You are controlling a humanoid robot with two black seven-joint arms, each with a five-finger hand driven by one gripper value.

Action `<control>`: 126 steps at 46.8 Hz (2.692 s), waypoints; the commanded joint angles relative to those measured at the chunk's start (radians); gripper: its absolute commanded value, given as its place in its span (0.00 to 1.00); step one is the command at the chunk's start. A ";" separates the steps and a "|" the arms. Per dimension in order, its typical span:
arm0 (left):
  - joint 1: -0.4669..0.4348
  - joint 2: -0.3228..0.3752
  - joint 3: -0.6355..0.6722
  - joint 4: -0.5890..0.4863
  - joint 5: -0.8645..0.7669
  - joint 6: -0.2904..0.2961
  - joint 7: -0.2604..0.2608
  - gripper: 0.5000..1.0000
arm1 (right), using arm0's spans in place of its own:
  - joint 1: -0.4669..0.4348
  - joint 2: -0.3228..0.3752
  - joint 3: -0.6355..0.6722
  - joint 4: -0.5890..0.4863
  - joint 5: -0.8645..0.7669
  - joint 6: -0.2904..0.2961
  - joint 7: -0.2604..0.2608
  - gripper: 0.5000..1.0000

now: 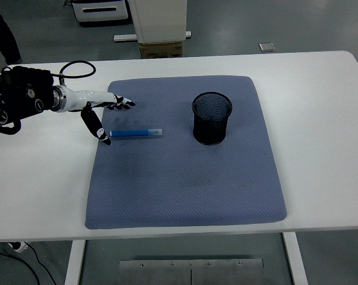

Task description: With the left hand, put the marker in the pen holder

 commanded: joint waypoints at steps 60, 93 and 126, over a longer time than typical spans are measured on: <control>-0.020 -0.092 0.000 -0.022 0.225 0.005 0.013 1.00 | 0.000 0.000 -0.002 0.000 0.001 0.000 0.000 1.00; -0.020 -0.138 -0.009 -0.019 0.342 0.006 0.016 1.00 | 0.000 0.000 0.000 0.000 0.001 -0.001 0.000 1.00; -0.011 -0.160 -0.012 -0.011 0.359 0.011 0.051 1.00 | 0.000 0.000 0.000 0.000 -0.001 0.000 0.000 1.00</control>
